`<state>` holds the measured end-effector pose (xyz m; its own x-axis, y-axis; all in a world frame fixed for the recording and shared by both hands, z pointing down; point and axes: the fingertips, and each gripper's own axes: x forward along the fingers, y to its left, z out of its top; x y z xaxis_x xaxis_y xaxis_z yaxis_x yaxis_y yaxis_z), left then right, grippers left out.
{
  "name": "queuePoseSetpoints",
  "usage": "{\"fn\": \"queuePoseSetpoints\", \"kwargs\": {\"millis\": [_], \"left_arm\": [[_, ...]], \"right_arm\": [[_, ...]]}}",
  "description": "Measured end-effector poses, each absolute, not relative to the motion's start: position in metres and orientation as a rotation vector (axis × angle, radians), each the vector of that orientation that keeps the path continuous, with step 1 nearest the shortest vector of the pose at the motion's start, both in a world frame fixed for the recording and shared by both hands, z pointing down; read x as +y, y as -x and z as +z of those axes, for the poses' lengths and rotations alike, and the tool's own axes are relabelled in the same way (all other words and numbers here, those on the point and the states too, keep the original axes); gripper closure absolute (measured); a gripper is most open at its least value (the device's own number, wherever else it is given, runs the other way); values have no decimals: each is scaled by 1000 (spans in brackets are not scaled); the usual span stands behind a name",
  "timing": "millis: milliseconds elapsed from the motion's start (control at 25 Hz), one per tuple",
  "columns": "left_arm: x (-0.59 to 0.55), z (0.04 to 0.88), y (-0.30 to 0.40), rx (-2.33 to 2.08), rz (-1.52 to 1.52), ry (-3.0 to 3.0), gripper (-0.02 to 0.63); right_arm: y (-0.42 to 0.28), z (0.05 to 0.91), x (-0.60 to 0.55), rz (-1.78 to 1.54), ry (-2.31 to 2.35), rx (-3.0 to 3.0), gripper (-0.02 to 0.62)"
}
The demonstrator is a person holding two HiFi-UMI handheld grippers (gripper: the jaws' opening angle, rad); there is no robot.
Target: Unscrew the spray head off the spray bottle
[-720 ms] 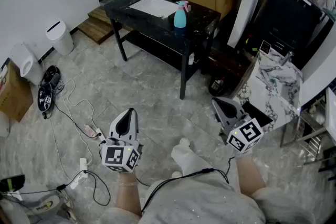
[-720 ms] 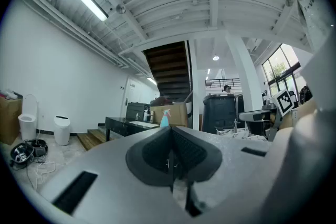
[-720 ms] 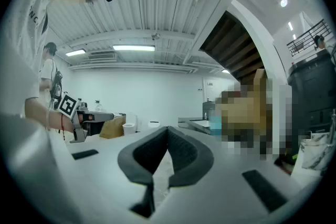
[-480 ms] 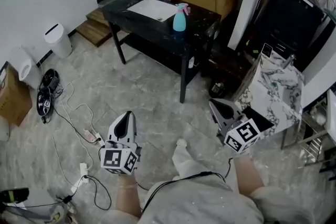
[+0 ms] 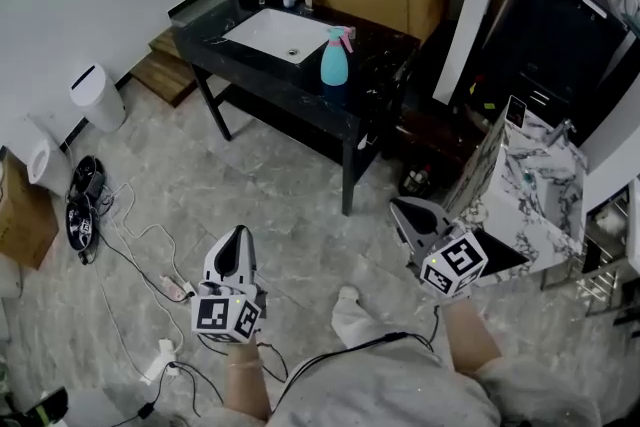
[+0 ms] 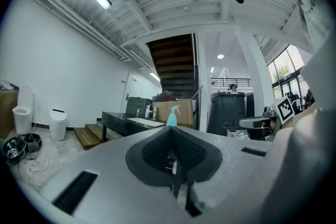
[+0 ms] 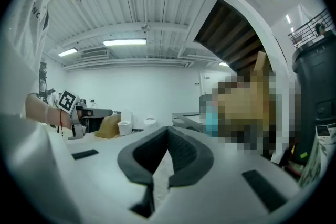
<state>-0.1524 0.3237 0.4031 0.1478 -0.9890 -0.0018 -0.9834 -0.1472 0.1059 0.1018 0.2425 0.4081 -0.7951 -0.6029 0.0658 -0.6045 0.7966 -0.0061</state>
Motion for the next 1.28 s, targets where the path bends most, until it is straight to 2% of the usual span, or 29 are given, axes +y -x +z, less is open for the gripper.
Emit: {"fn": "queuePoseSetpoints", "kwargs": {"millis": [480, 1280], "left_arm": [[191, 408, 158, -1933, -97, -2359, 600], [53, 410, 143, -1817, -76, -2451, 600]], "right_arm": [[-78, 415, 126, 33, -906, -2922, 590], [-55, 414, 3, -14, -895, -2898, 574]]}}
